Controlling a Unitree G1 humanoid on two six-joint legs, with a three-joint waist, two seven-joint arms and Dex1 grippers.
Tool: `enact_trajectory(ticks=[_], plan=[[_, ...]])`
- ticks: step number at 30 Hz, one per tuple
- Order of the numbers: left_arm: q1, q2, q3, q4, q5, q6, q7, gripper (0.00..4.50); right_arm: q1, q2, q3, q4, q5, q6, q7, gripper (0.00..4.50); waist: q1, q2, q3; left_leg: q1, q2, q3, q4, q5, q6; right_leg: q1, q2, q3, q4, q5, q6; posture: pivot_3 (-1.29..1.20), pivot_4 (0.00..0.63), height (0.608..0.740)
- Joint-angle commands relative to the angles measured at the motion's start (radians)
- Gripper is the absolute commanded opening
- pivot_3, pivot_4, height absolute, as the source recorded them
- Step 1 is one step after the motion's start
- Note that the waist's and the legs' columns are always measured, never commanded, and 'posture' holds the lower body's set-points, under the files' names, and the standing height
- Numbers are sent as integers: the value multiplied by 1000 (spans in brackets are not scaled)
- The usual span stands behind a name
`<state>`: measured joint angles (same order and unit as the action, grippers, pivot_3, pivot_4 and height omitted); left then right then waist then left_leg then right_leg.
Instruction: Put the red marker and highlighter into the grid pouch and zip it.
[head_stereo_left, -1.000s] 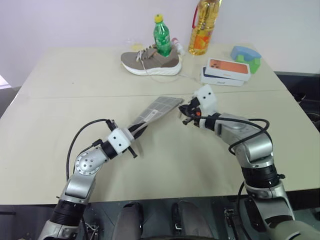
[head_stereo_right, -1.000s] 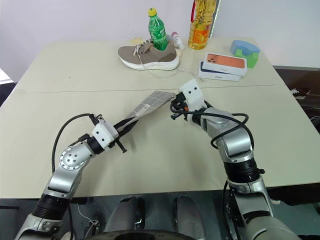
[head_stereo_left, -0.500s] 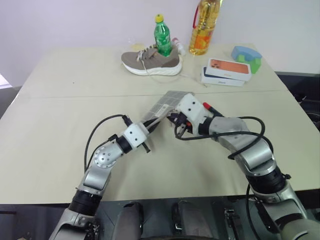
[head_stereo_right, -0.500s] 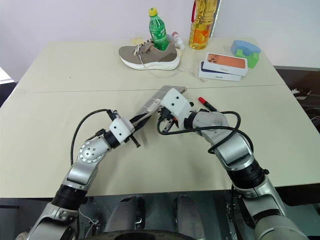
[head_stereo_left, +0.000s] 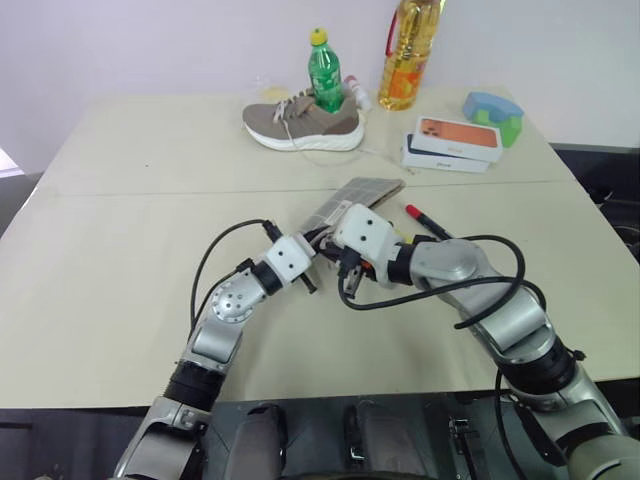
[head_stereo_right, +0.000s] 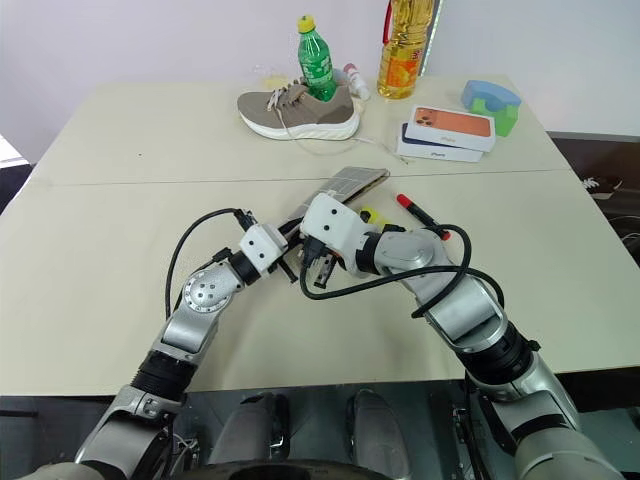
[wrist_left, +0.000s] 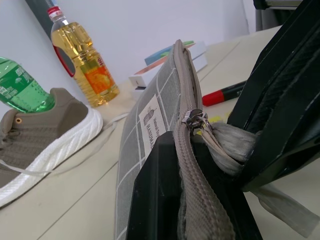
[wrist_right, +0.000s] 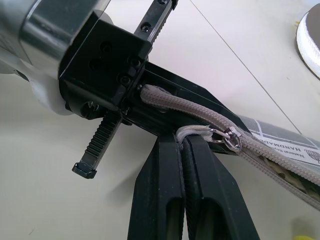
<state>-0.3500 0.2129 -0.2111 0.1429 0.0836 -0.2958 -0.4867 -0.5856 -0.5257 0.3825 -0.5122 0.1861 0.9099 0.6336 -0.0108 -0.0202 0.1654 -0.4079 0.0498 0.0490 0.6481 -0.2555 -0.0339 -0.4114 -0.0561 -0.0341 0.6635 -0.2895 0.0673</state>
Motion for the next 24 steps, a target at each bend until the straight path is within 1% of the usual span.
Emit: enact_trajectory(ticks=[1, 3, 6, 7, 9, 10, 12, 14, 16, 19, 24], plan=[[-31, -15, 12, -10, -4, -4, 29, 0, -17, 19, 6, -83, 46, -8, 40, 319, 0, 0, 0, 0, 0, 0, 0, 0, 0, 0, 0, 0, 0, 0, 0, 0, 150, 740], [-29, -9, 19, -15, -10, -3, 31, 0, -14, 13, -28, -71, 51, -1, 34, 944, 0, 0, 0, 0, 0, 0, 0, 0, 0, 0, 0, 0, 0, 0, 0, 0, 150, 740], [-23, 14, 34, -24, -13, -5, 30, 0, 4, -37, -92, -47, 36, -7, 25, 2435, 0, 0, 0, 0, 0, 0, 0, 0, 0, 0, 0, 0, 0, 0, 0, 0, 150, 740], [-19, 30, 44, -28, -16, -6, 25, 0, 21, -63, -127, -40, 35, -5, 23, 3035, 2, 0, 0, 0, 0, 0, 0, 0, 0, 0, 0, 0, 0, 0, 0, 0, 150, 740], [-13, 69, 63, -35, -30, -8, 1, 0, 60, -111, -196, -8, 30, 11, 12, 3997, 3, 0, 0, 0, 0, 0, 0, 0, 0, 1, -1, 0, 0, 0, 0, 0, 150, 740], [-10, 89, 71, -37, -39, -9, -13, 0, 78, -132, -226, 11, 27, 20, 5, 3997, 2, 0, 0, 0, 0, 0, 0, 0, 0, 1, -1, 0, 0, 0, 0, 0, 150, 740], [-2, 134, 82, -42, -65, -4, -55, 0, 106, -131, -296, 67, 33, 55, -31, 3997, -1, 0, 0, 0, 0, 0, 0, 0, 0, 1, -1, 0, 0, 0, 0, 0, 150, 740], [10, 187, 90, -46, -88, -4, -107, 0, 114, -112, -350, 145, 44, 87, -58, 3997, -5, 0, 0, 1, 0, 1, 0, 0, 0, 1, 0, 0, 0, 0, 0, 0, 150, 740], [17, 219, 95, -51, -110, -2, -143, 0, 107, -89, -384, 202, 64, 112, -68, 3997, -4, 0, 0, 1, 1, 1, 0, 0, 0, 1, 1, 0, 0, 0, 0, 0, 150, 740], [21, 252, 100, -47, -121, -7, -174, 0, 92, -73, -382, 307, 63, 102, -64, 3997, -3, 0, 0, 1, 1, 1, -1, 0, 0, 1, 1, 0, 0, 0, 0, 0, 150, 740], [19, 251, 104, -44, -120, -8, -164, 0, 83, -67, -366, 384, 67, 80, -52, 3997, 1, 0, 1, 0, 0, 1, 0, 0, 0, 0, 0, 0, 0, 0, 0, 0, 150, 740]])
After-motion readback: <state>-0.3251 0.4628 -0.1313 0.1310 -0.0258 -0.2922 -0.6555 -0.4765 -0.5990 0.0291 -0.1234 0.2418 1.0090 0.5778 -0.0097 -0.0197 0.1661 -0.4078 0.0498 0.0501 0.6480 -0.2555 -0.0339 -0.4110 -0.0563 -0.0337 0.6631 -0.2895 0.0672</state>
